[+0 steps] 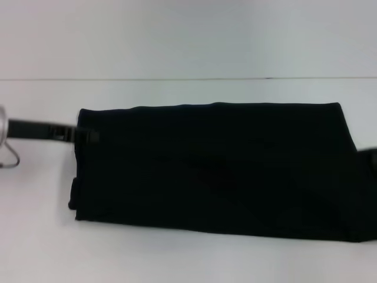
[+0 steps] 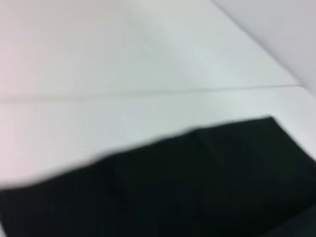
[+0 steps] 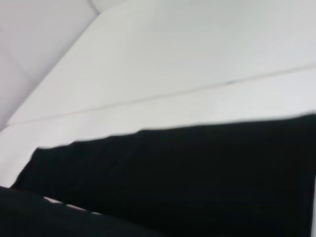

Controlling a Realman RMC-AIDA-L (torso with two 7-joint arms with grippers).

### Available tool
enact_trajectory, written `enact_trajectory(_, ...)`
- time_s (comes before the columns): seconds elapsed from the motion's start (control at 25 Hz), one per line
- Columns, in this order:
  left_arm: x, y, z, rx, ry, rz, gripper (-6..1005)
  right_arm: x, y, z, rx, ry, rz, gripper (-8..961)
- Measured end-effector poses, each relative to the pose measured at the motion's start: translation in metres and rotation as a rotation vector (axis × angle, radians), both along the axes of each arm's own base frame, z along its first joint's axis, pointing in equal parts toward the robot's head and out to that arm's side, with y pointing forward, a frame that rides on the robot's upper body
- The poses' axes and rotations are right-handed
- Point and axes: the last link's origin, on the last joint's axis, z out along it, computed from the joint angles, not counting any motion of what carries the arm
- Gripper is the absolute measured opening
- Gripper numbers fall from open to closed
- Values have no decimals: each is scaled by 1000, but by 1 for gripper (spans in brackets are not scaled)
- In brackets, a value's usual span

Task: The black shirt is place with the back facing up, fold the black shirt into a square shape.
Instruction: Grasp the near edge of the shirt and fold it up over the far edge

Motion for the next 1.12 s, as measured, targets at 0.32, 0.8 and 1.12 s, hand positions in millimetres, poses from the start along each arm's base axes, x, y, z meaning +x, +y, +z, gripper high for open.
enact_trajectory(0.32,10,46,-14,155,165,17,3,-28,68,-33,46,-126,-40,52)
enact_trajectory(0.8,17,66,-18,272,253,11,2,-68,117,-49,157,-211,-15,51)
enact_trajectory(1.12,24,79,-4,358,252,6,3,-80,134,-39,224,-234,-22,51)
